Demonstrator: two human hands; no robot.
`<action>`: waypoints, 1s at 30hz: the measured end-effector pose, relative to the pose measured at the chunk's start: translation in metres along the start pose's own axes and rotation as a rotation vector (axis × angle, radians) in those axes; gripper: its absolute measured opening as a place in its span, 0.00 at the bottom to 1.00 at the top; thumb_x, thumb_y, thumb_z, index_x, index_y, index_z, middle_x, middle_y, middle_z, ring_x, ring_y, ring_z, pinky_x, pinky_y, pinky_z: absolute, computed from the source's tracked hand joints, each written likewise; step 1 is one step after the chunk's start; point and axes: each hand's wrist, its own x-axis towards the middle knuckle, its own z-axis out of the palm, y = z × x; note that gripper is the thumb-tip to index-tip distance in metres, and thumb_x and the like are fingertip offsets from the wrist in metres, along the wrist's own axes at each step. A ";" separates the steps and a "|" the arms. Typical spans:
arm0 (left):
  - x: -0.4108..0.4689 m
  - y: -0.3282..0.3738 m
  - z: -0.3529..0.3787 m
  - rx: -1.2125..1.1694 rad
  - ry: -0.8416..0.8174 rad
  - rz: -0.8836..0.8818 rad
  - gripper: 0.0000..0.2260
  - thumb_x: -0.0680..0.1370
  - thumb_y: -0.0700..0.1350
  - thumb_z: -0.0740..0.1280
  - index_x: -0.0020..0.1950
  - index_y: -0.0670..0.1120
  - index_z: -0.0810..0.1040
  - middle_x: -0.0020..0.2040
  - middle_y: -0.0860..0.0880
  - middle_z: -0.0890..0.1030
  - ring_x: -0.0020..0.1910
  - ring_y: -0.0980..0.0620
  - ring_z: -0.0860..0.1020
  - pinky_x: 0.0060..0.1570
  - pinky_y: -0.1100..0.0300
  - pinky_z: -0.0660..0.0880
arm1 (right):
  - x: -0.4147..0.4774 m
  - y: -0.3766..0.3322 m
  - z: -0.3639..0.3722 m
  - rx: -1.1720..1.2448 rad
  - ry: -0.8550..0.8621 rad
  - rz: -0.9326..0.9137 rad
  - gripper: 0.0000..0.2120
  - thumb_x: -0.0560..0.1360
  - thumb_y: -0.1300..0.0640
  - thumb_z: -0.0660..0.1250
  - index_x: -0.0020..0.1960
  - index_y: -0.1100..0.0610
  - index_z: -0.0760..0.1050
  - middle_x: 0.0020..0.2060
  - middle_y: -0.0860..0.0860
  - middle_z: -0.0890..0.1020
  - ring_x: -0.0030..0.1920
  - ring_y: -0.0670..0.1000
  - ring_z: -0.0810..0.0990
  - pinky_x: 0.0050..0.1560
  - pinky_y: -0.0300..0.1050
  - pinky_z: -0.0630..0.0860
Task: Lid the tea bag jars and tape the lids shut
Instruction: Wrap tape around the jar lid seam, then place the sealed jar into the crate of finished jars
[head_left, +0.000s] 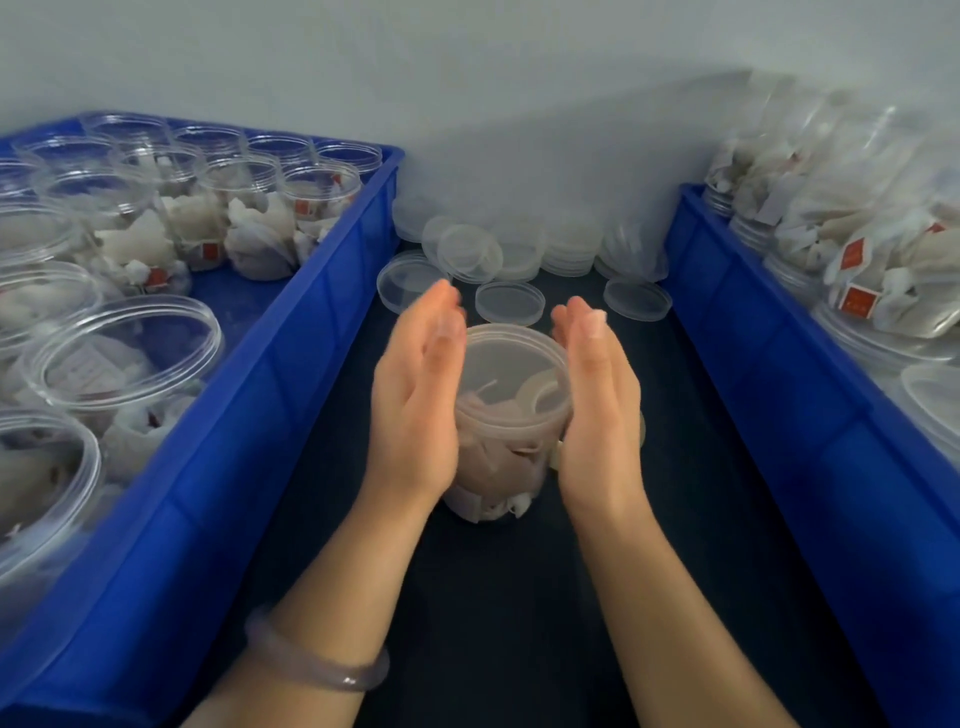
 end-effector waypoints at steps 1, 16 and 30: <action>-0.002 0.002 0.002 -0.003 -0.003 0.015 0.30 0.74 0.61 0.58 0.68 0.42 0.72 0.62 0.52 0.78 0.61 0.60 0.75 0.59 0.67 0.71 | 0.000 0.003 0.002 -0.032 0.013 -0.031 0.24 0.69 0.32 0.57 0.55 0.44 0.79 0.49 0.39 0.81 0.55 0.39 0.78 0.51 0.26 0.69; -0.009 -0.005 0.006 0.081 0.033 -0.005 0.26 0.71 0.63 0.56 0.58 0.46 0.76 0.48 0.57 0.80 0.49 0.64 0.78 0.44 0.75 0.71 | -0.009 0.014 0.008 -0.080 0.108 0.052 0.23 0.74 0.42 0.60 0.66 0.51 0.70 0.52 0.40 0.77 0.52 0.31 0.75 0.48 0.23 0.70; -0.012 0.095 0.086 -0.136 -0.009 0.228 0.07 0.79 0.47 0.58 0.43 0.56 0.72 0.38 0.65 0.79 0.40 0.71 0.76 0.38 0.78 0.69 | -0.012 -0.097 -0.042 -0.055 0.470 -0.273 0.24 0.71 0.40 0.59 0.59 0.53 0.76 0.48 0.43 0.82 0.50 0.39 0.79 0.50 0.36 0.76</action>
